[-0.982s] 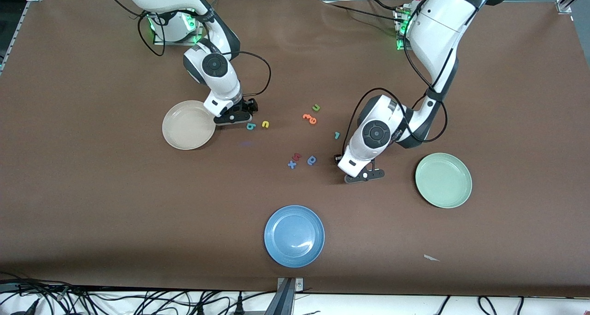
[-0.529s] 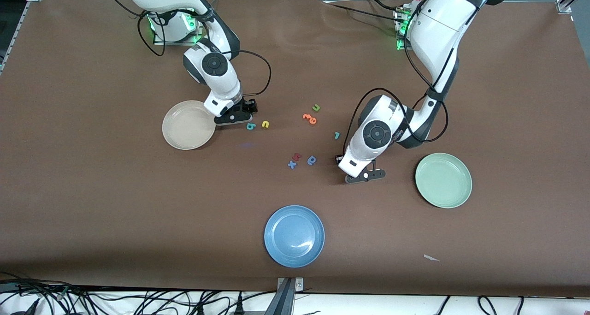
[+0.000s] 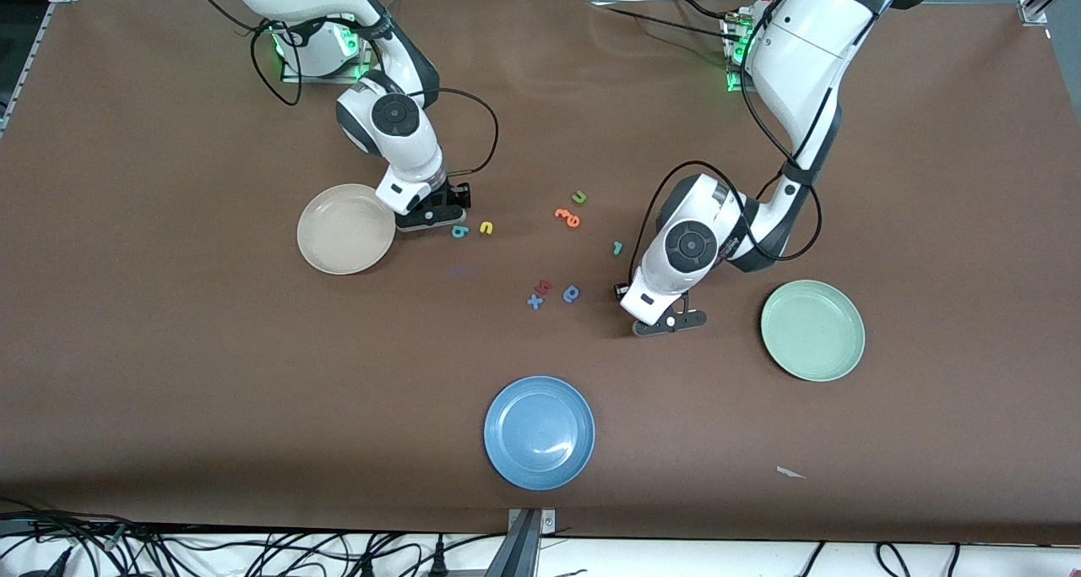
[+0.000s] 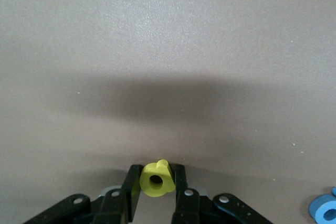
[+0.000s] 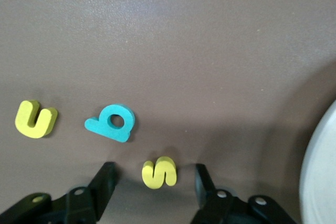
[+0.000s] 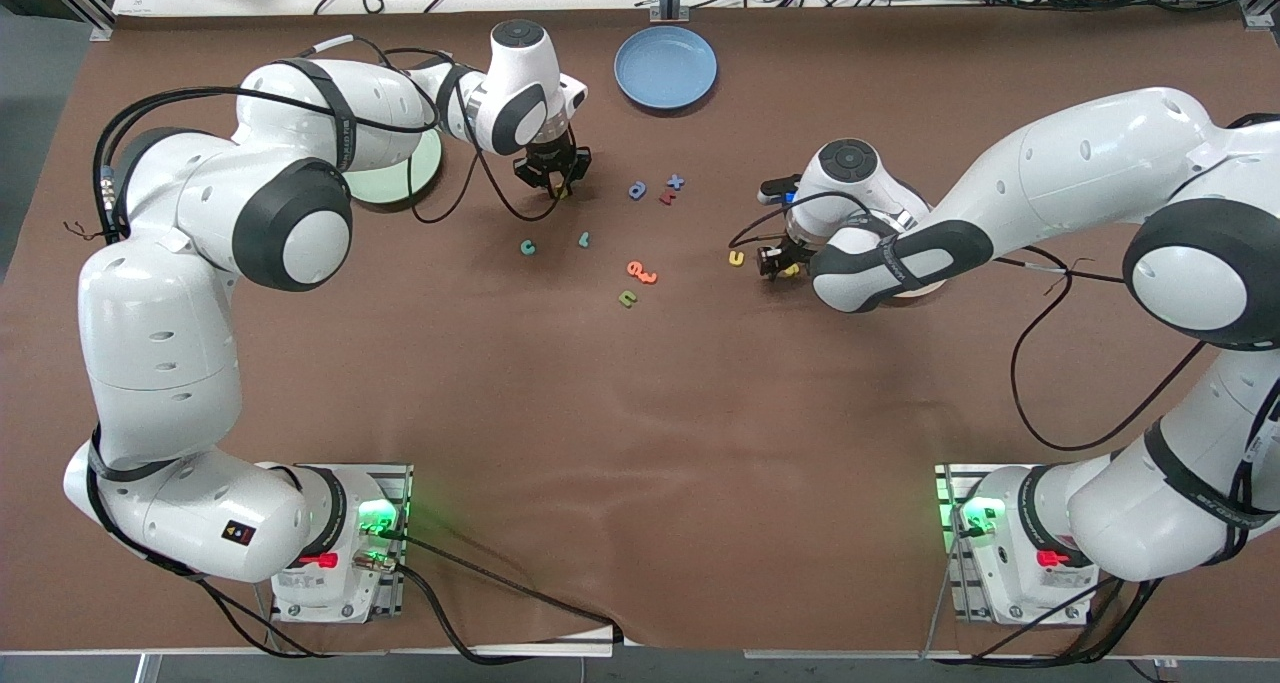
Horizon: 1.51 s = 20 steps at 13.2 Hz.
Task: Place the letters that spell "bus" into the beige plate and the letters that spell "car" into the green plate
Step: 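Carry the yellow a to the green plate while the right carries s to white plate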
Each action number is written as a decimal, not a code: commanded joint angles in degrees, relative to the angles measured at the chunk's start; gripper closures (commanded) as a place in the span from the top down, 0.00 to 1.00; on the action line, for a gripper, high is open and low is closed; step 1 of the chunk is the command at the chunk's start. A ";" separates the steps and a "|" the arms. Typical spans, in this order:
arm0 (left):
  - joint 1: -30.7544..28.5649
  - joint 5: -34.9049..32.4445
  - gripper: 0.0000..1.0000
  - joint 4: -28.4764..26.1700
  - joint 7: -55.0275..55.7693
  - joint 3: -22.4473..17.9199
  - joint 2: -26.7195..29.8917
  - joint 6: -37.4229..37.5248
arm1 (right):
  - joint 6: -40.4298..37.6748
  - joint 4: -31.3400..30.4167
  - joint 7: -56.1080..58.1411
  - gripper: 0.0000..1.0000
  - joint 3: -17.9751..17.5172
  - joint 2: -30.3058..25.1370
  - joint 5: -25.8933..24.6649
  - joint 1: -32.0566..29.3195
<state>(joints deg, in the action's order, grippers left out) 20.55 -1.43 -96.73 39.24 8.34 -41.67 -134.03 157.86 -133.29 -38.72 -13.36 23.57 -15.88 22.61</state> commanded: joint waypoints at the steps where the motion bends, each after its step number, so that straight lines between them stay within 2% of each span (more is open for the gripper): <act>1: 0.11 -1.64 0.26 0.93 -0.04 0.01 -1.14 -0.27 | 0.78 0.31 -0.65 0.55 0.36 0.60 -1.25 0.33; 4: 0.02 -1.64 0.24 1.11 -0.66 -0.16 -0.70 -0.18 | 0.69 0.05 -0.48 0.48 0.44 0.34 -1.34 0.33; 6: -0.68 -1.64 0.23 1.19 -1.89 -0.25 -0.17 -0.10 | 0.61 -0.21 -0.30 0.35 0.53 0.16 -1.52 0.33; 8: -1.91 -1.56 0.23 1.19 -5.04 -0.25 0.88 0.43 | 0.43 -0.39 -0.21 0.28 0.71 -0.10 -1.52 0.24; 10: -3.57 -1.56 0.23 1.02 -7.94 -0.25 2.46 1.83 | 0.34 -0.57 -0.04 0.16 0.97 -0.28 -1.52 0.24; 11: -4.54 -1.56 0.23 1.02 -9.87 -0.25 3.43 3.58 | -0.09 -0.57 0.14 0.13 0.97 -0.71 -1.52 0.15; 15: -10.86 -1.64 0.22 0.76 -22.59 -0.34 8.08 12.63 | -8.32 -0.31 2.76 0.12 0.88 -7.29 -1.08 -1.25; 18: -17.27 -4.53 0.22 0.05 -31.74 -0.25 9.76 13.09 | -13.88 -0.22 7.76 0.12 0.88 -12.48 -0.55 -4.23; 20: -21.06 -5.25 0.22 0.05 -37.03 -0.25 9.85 12.65 | -16.52 -0.48 14.95 0.12 0.80 -15.12 -0.55 -8.17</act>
<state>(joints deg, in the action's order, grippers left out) 2.46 -4.84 -94.97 6.78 7.39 -33.32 -121.32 143.43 -132.48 -29.59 -12.05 11.64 -16.31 18.00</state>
